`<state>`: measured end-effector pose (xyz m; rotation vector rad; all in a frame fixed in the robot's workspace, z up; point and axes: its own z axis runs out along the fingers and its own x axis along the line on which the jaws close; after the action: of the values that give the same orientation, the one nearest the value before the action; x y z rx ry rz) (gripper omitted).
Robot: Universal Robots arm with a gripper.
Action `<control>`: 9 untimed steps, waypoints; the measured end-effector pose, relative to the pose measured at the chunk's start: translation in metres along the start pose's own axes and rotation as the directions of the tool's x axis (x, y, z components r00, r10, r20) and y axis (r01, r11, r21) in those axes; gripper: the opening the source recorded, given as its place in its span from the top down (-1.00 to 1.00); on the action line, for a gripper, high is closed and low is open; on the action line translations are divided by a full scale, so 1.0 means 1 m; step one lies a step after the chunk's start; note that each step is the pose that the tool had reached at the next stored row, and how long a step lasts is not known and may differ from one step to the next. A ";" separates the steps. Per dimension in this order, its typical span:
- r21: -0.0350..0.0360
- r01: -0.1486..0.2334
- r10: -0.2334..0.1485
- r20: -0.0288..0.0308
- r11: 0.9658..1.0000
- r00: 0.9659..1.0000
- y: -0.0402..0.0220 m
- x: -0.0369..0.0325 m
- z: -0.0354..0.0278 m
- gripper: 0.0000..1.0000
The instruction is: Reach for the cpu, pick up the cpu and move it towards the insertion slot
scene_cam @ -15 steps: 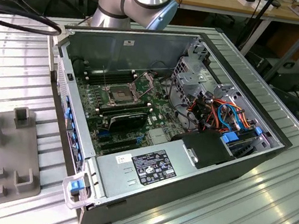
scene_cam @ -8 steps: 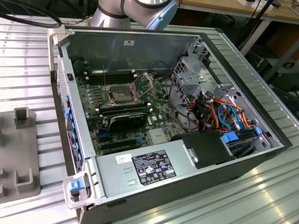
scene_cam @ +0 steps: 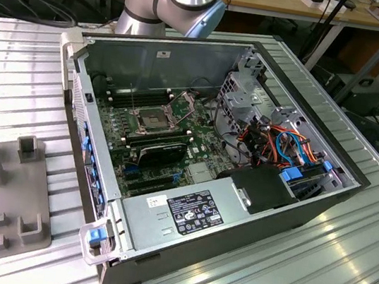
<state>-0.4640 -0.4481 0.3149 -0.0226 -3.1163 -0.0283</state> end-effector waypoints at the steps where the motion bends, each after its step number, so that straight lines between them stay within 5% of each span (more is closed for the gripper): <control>1: 0.000 0.000 0.000 0.000 1.000 1.000 0.0000 0.0000 -0.0008 -0.10; 9: 0.000 0.000 0.000 0.000 1.000 1.000 0.0002 0.0004 -0.0137 -0.10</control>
<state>-0.4640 -0.4482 0.3287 -0.0226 -3.1163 -0.0281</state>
